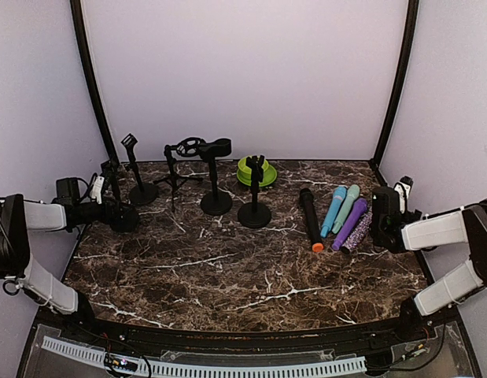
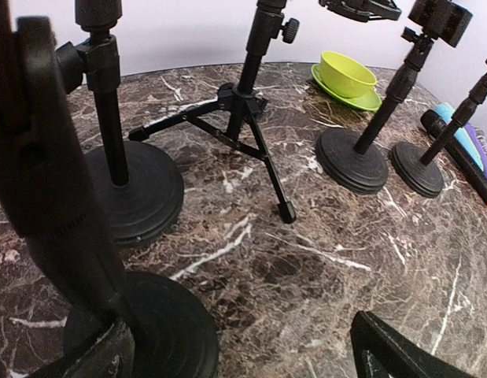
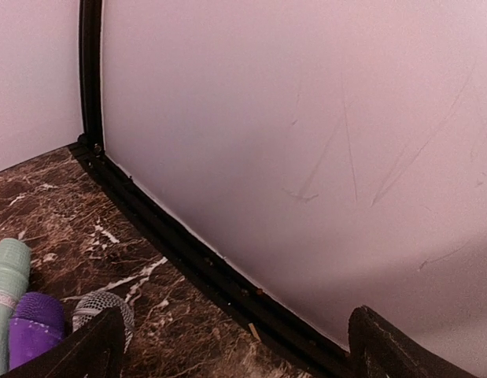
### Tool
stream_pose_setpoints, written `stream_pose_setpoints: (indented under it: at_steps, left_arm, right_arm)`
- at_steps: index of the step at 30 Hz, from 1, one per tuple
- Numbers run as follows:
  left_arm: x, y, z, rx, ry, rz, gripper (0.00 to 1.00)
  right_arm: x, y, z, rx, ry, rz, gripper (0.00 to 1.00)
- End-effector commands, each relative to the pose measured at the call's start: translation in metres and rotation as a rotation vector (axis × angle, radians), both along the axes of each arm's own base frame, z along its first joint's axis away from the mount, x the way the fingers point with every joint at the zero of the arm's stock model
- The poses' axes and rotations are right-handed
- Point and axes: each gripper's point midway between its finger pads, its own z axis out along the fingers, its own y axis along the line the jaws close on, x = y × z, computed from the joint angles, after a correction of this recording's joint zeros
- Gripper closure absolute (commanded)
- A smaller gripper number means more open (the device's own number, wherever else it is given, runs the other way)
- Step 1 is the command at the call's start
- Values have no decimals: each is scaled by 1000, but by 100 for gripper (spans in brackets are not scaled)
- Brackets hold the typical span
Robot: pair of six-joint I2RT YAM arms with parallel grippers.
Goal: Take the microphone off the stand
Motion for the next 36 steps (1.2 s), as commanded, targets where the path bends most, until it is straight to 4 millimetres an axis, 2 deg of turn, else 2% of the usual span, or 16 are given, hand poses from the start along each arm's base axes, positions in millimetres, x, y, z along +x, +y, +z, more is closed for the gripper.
stream_pose_setpoints:
  at_steps: [1,4,7,9,12,13,15,18,21,24,28,30,32,34,36]
  left_arm:
    - [26,13,3,21,-130,91,1]
    - [27,10,1,43,-225,87,1]
    - [37,9,-4,21,-196,96,1]
    - [46,12,-12,25,-136,120,1]
    - [56,18,-17,-6,-90,161,1]
    - [55,17,-16,-26,-98,171,1]
    - [52,13,-1,-48,-213,164,1]
    - [47,10,0,-28,-231,174,1]
    - [39,6,5,-15,-283,166,1]
    - [28,-1,11,14,-350,155,1]
    - [17,-11,11,67,-400,149,1]
    - [11,-14,13,102,-438,162,1]
    - [7,-9,10,118,-447,208,1]
    - [4,-11,6,109,-461,202,1]
    - [5,-12,6,119,-450,200,1]
  right_arm:
    - [-8,-20,7,-18,-122,-64,0]
    - [-9,-24,13,-24,-182,-11,1]
    - [-6,-30,20,-12,-248,24,0]
    - [6,-27,12,16,-201,75,0]
    - [2,-18,21,40,-307,171,0]
    - [2,-16,19,42,-308,183,0]
    - [0,-16,15,46,-320,190,0]
    - [8,-6,15,34,-301,281,0]
    - [19,15,13,14,-271,427,0]
    - [23,17,12,14,-266,453,0]
    - [30,19,9,30,-251,490,0]
    - [26,21,4,45,-252,518,0]
    - [25,35,8,0,-279,615,0]
    - [19,37,8,4,-282,629,0]
    - [24,33,7,8,-276,605,1]
